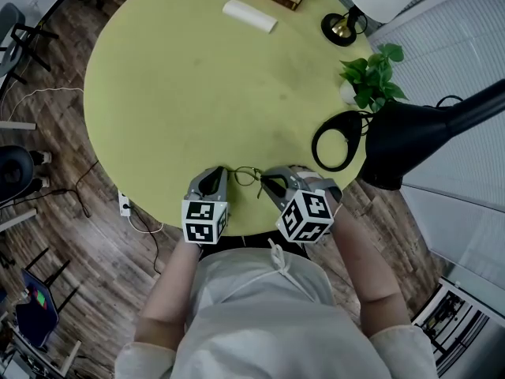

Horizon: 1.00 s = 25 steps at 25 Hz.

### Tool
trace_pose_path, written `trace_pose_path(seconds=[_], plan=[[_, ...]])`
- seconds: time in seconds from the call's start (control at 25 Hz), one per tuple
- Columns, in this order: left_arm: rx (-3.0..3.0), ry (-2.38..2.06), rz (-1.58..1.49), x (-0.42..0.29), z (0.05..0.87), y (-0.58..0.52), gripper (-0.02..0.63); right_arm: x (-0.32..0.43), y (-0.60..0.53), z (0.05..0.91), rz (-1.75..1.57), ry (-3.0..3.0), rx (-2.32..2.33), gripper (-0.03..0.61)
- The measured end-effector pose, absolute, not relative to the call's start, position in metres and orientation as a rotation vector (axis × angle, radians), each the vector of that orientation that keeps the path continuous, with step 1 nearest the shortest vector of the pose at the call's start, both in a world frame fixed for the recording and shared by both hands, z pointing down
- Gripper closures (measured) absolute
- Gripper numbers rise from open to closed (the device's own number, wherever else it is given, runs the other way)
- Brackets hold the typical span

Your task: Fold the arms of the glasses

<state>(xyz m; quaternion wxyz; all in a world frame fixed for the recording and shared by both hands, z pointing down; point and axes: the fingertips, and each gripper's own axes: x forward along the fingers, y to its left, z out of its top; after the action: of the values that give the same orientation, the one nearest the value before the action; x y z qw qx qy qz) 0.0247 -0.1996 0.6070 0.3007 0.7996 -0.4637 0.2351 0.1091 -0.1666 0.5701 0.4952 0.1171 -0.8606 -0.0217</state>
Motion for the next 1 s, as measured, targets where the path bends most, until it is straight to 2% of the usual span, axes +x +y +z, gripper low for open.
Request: trace_pose_path(seconds=[0.36, 0.68, 1.0], plan=[[2.112, -1.234, 0.566, 0.016, 0.593, -0.192, 0.606, 0.11, -0.165, 0.57, -0.075, -2.084, 0.248, 0.563], [1.954, -1.208, 0.648, -0.003, 0.629, -0.156, 0.606, 0.11, -0.164, 0.571, -0.086, -2.078, 0.227, 0.563], [1.761, -1.187, 0.53, -0.007, 0.637, -0.159, 0.607, 0.105, -0.162, 0.568, -0.085, -2.081, 0.223, 0.561]])
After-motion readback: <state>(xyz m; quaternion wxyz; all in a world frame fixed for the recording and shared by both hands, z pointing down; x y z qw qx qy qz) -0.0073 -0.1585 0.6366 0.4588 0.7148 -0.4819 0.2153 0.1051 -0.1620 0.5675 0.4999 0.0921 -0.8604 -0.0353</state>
